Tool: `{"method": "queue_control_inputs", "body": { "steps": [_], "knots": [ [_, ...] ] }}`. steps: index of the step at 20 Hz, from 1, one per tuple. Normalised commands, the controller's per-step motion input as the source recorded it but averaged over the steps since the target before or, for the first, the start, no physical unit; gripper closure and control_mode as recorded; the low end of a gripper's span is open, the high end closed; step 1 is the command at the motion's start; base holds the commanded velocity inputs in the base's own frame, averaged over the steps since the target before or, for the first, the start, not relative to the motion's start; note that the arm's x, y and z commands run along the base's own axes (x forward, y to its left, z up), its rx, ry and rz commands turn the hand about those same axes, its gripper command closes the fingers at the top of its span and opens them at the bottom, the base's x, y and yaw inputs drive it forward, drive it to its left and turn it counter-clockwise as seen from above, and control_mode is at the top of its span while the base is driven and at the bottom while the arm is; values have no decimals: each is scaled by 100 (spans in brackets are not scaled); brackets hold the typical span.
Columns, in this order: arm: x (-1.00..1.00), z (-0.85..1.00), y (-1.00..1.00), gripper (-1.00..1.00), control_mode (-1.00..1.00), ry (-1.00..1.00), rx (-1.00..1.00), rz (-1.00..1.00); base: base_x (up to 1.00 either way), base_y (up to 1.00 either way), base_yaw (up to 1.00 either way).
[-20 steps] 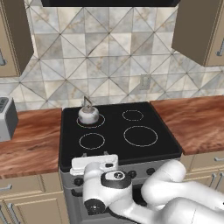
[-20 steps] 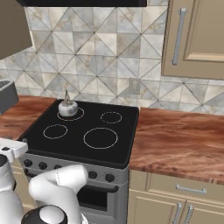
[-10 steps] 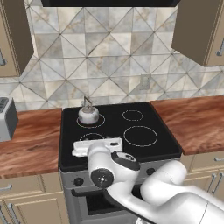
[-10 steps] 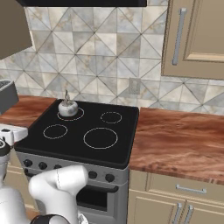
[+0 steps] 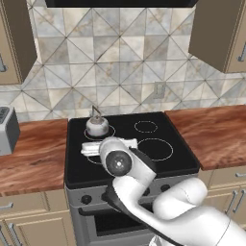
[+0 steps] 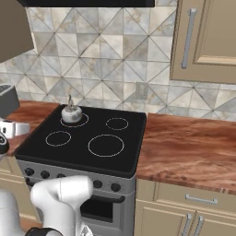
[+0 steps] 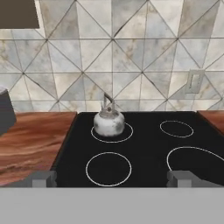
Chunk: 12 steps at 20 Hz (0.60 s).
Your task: The kettle is done boiling. Turn off the stove, then wait for 300 timesteps before moving the kettle to the dining table.
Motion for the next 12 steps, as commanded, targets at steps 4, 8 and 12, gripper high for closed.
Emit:
{"method": "queue_control_inputs", "body": {
  "steps": [4,8,12],
  "knots": [
    [2,32,-1,-100,-100,17,5,5,0,0,0],
    [0,27,-2,-100,-100,15,5,9,0,0,0],
    [0,25,-1,-100,-100,13,3,10,0,0,0]
  ]
}}
